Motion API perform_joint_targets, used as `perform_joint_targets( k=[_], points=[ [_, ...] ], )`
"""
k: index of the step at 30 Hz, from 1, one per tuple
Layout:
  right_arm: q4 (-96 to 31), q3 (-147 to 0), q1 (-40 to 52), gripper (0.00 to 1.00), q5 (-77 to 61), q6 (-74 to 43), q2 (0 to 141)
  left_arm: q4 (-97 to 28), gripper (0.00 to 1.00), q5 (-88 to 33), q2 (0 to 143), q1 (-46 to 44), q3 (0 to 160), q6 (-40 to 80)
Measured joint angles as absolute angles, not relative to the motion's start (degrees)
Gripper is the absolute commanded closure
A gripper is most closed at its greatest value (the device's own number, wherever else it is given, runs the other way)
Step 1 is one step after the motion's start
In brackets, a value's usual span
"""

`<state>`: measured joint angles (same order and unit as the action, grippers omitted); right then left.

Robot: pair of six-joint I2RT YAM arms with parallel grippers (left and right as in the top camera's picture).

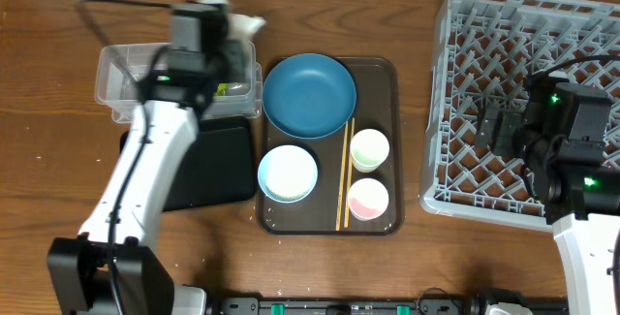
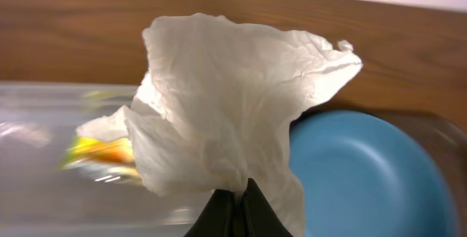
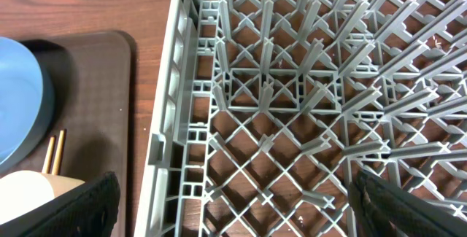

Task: Sort waste into correct bins and load items into the dishwasher rack
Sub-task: 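Grasp the white tissue on the plate with the left gripper, drop in bin, then grasp the pink-lined cup with the left gripper and lift it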

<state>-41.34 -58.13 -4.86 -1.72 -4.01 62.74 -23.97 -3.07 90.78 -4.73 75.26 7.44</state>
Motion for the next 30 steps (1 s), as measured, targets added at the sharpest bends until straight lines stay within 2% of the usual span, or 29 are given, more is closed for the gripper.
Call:
perform_joint_targets(
  k=[3, 4, 5, 6, 9, 18, 24, 30],
  points=[
    [-41.3, -58.1, -4.9, 0.01, -1.7, -4.0, 62.7, -24.3, 0.87, -2.5, 92.3, -0.6, 75.3, 7.9],
    [-41.3, -58.1, -4.9, 0.01, -1.7, -4.0, 62.7, -24.3, 0.79, -2.5, 93.1, 0.4, 75.3, 7.9],
    [-41.3, -58.1, -4.9, 0.01, -1.7, -4.0, 62.7, -24.3, 0.65, -2.5, 93.8, 1.1, 75.2, 8.0],
    [-41.3, -58.1, -4.9, 0.01, -1.7, -4.0, 62.7, -24.3, 0.59, -2.5, 94.5, 1.6, 75.2, 7.9],
    [-41.3, -58.1, -4.9, 0.01, -1.7, -4.0, 62.7, -24.7, 0.51, -2.5, 96.2, 2.6, 75.2, 8.6],
    [-41.3, -58.1, -4.9, 0.01, -1.7, -4.0, 62.7, -29.1, 0.49, -7.4, 93.8, 0.2, 75.0, 9.0],
    [-41.3, -58.2, -4.9, 0.01, -1.7, -4.0, 62.7, -41.5, 0.49, -19.7, 90.8, -9.5, 74.9, 9.0],
    [-41.3, -58.2, -4.9, 0.01, -1.7, -4.0, 62.7, -49.0, 0.49, -25.6, 91.6, -21.0, 73.6, 9.0]
  ],
)
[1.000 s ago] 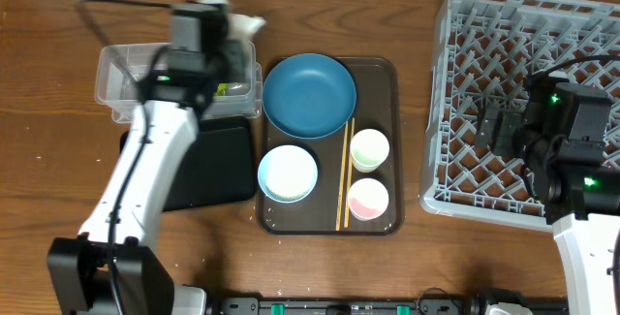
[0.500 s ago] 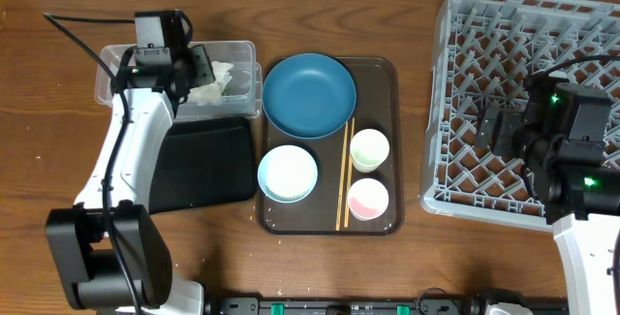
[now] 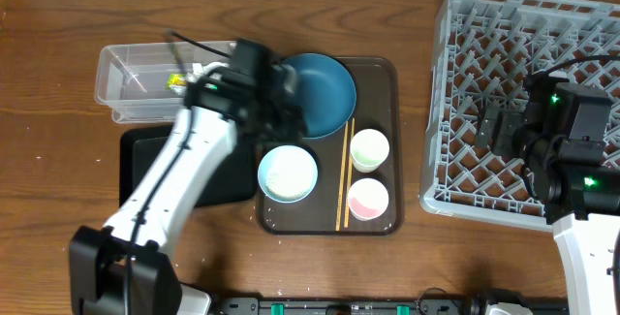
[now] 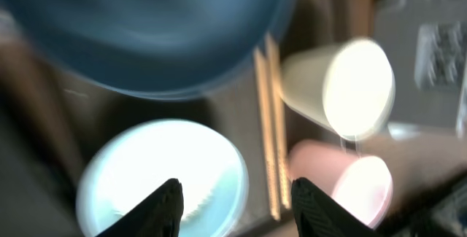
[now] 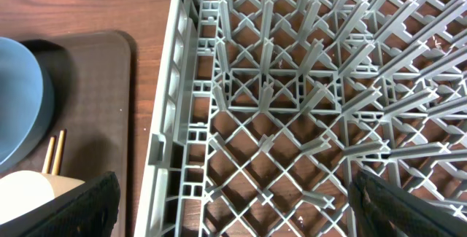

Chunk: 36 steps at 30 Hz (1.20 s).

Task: Sort waste into correct bins and load items into the dishwasher rack
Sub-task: 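Grasp the pink-lined cup with the left gripper and lift it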

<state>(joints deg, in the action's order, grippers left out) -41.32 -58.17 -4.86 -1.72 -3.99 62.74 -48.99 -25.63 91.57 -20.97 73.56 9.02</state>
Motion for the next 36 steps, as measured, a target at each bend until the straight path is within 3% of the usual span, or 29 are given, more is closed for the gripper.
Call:
perform_joint_targets(
  k=[8, 15, 17, 19, 20, 29, 36],
  points=[
    [-41.3, -58.2, -4.9, 0.01, -1.7, -4.0, 62.7, -47.8, 0.49, -27.0, 93.6, -33.6, 70.2, 9.0],
    [-41.3, -58.2, -4.9, 0.01, -1.7, -4.0, 62.7, -46.2, 0.50, -27.1, 98.2, -38.8, 69.3, 9.0],
    [-41.3, -58.2, -4.9, 0.01, -1.7, -4.0, 62.7, -45.6, 0.66, -27.1, 100.0, -39.5, 69.3, 9.1],
    [-41.3, -58.2, -4.9, 0.01, -1.7, -4.0, 62.7, -44.8, 0.91, -27.1, 101.5, -39.9, 69.2, 9.3],
    [-41.3, -58.2, -4.9, 0.01, -1.7, -4.0, 62.7, -44.6, 0.94, -27.1, 102.1, -39.9, 69.2, 9.1],
    [-41.3, -58.2, -4.9, 0.01, -1.5, -4.0, 62.7, -49.8, 0.94, -26.6, 99.8, -36.3, 69.0, 9.0],
    [-37.4, -58.2, -4.9, 0.01, -1.1, -4.1, 62.8, -42.4, 0.94, -29.2, 83.9, -25.7, 70.0, 9.5]
  ],
)
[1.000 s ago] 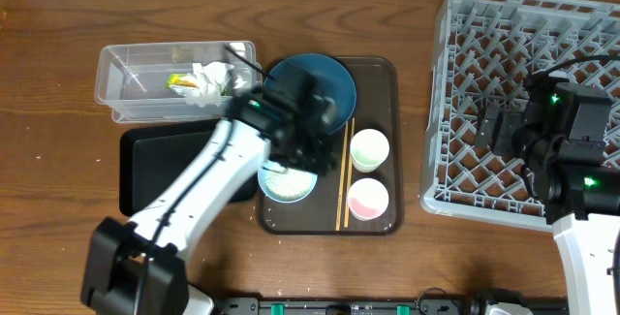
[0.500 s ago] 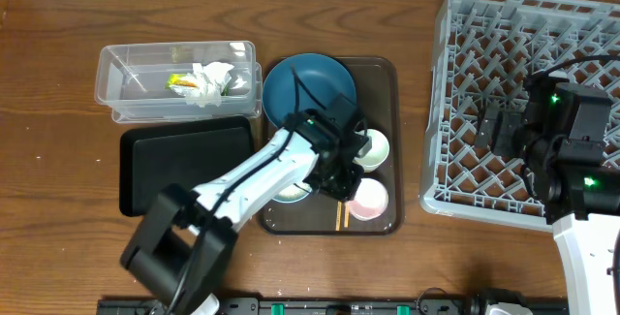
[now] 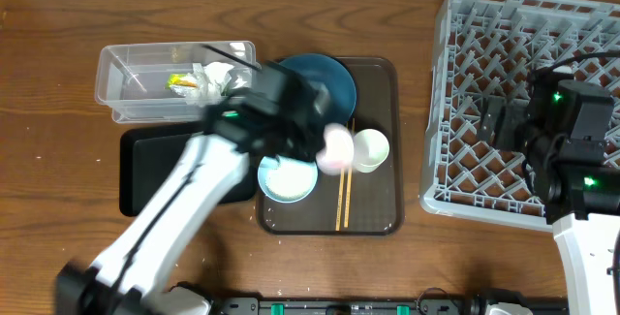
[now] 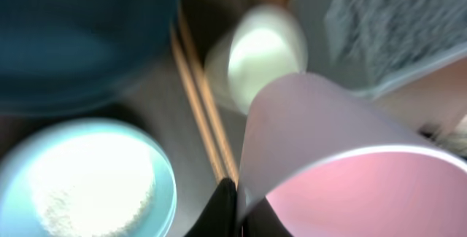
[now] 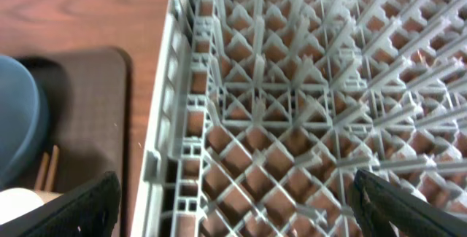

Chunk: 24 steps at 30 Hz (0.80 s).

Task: Sort waste into correct bins and load items into the dishwasher rack
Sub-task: 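Grasp the pink-lined cup with the left gripper and lift it, then hand the cup from the left gripper to the right gripper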

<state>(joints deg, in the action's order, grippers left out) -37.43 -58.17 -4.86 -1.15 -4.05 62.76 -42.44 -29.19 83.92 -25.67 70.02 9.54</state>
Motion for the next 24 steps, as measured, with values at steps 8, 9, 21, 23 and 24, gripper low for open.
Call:
perform_joint_targets(
  k=[8, 9, 21, 23, 24],
  points=[
    [-24.5, -58.3, -4.8, 0.01, -35.4, 6.9, 68.0, -13.9, 0.94, -50.4, 83.9, -14.0, 71.6, 17.7],
    [-22.8, -58.3, -4.8, 0.01, -41.0, 8.4, 69.3, -9.2, 0.94, -54.7, 85.8, -13.7, 71.7, 19.6],
    [-11.0, -58.3, -1.7, 0.01, -74.8, 14.8, 78.7, 10.6, 0.94, -79.5, 101.3, -17.6, 71.7, 39.7],
    [-10.2, -58.3, -1.2, 0.01, -75.3, 14.9, 78.7, 10.9, 0.94, -80.3, 101.4, -18.4, 71.7, 40.6],
    [-9.8, -58.3, -1.0, 0.01, -75.4, 15.0, 78.7, 11.2, 0.94, -80.8, 101.4, -18.8, 71.7, 40.9]
  ],
)
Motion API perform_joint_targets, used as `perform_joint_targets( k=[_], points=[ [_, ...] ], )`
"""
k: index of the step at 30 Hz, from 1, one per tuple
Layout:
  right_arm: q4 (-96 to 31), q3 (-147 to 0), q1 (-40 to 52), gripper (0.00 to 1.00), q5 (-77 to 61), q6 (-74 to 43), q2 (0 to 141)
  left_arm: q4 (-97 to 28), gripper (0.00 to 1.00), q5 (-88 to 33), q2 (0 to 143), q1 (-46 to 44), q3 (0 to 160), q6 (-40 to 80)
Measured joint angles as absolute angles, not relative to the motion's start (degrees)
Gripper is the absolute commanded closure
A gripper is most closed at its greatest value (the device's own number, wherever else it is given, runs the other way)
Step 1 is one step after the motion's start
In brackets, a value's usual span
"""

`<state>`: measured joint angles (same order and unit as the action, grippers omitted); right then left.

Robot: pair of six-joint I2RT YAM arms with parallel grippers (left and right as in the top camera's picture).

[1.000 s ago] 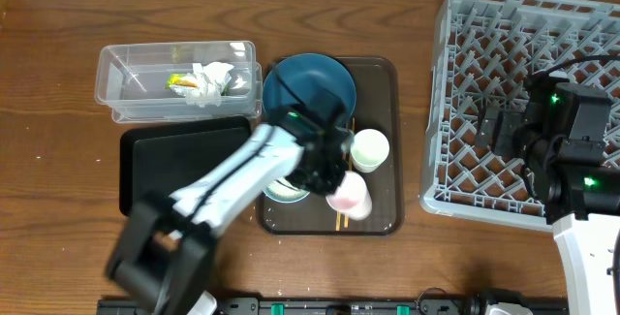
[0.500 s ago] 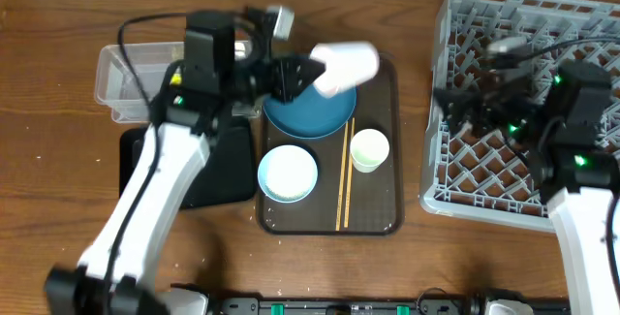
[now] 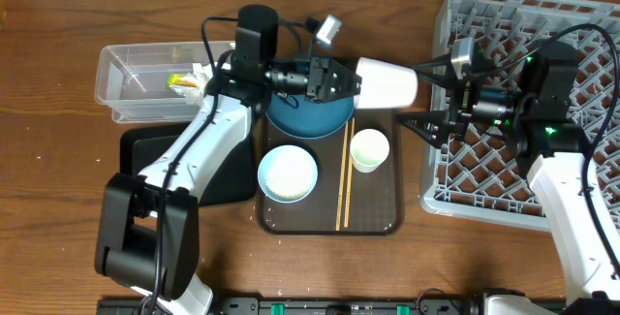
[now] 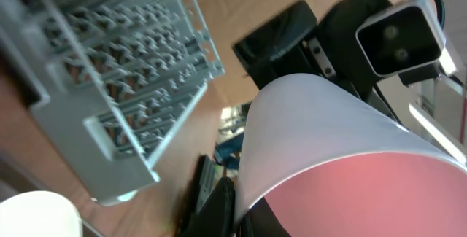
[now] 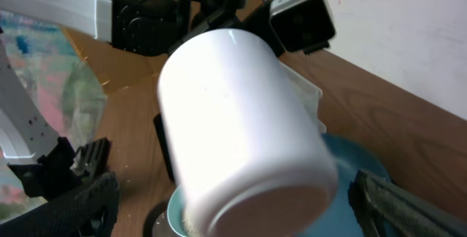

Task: Sort waste into correct bins and load items into the dishwasher rack
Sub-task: 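Hand the cup from the left gripper to the right gripper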

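Observation:
A pink cup [image 3: 387, 80], white on the outside, hangs on its side above the brown tray's [image 3: 378, 218] far right corner. My left gripper [image 3: 351, 80] is shut on its rim; the left wrist view shows the pink inside [image 4: 365, 186] beside the pinching gripper [image 4: 237, 208]. My right gripper [image 3: 426, 97] faces it from the rack side, open. In the right wrist view the cup's base [image 5: 241, 135] sits between the spread fingers [image 5: 80, 204], and contact cannot be told. The grey dishwasher rack [image 3: 542, 24] stands at the right.
The tray carries a blue plate [image 3: 300, 111], a light blue bowl [image 3: 288, 173], a cream cup [image 3: 369, 149] and chopsticks [image 3: 342, 179]. At the far left a clear bin [image 3: 136, 82] holds a tissue and scraps. A black bin [image 3: 213, 174] lies in front of it.
The left gripper has carried the pink cup from just above the tray up toward the rack and turned it sideways. The right gripper has come left off the rack to the cup's base.
My left gripper first held a white tissue over the clear bin. A second later it hung open above the tray's dishes, and the tissue then lay in the bin. Then it was shut on the pink cup above the tray. Now the cup sits between the right gripper's open fingers.

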<state>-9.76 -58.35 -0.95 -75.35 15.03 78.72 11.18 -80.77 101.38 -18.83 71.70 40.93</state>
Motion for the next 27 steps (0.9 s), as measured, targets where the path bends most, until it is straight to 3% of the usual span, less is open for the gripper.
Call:
perform_joint_targets(
  k=[5, 8, 11, 14, 15, 17, 22, 23, 27],
  points=[
    [-8.7, -58.3, -0.4, 0.09, -75.9, 15.3, 78.7, 11.4, 0.94, -81.5, 101.4, -20.6, 71.7, 41.8],
    [-8.6, -58.3, -0.4, 0.29, -76.3, 16.0, 78.7, 11.4, 0.94, -81.7, 101.4, -21.2, 71.7, 42.0],
    [-8.6, -58.4, -0.4, 0.40, -77.5, 16.1, 78.7, 11.4, 0.94, -81.3, 101.4, -21.1, 71.7, 42.2],
    [-8.7, -58.4, -0.4, 0.51, -77.6, 15.9, 78.7, 11.5, 0.83, -81.3, 101.4, -21.1, 71.7, 42.1],
    [-8.7, -58.4, -0.4, 0.56, -77.5, 15.9, 78.7, 11.5, 0.69, -81.3, 101.4, -21.1, 71.7, 42.0],
    [-9.1, -58.4, -0.4, 0.72, -77.1, 15.6, 78.7, 11.7, 0.59, -81.3, 101.4, -21.2, 71.7, 41.5],
    [-12.2, -58.4, -0.5, 0.89, -70.3, 11.4, 78.7, 6.3, 0.56, -78.8, 101.4, -20.5, 71.7, 36.6],
    [-13.5, -58.4, -0.5, 0.99, -67.5, 10.5, 78.7, 3.2, 0.56, -77.0, 101.4, -20.0, 71.8, 34.8],
    [-19.0, -58.4, -1.5, 0.99, -54.3, 8.6, 78.3, -11.4, 0.56, -66.5, 101.4, -16.6, 71.7, 26.3]
  ],
)
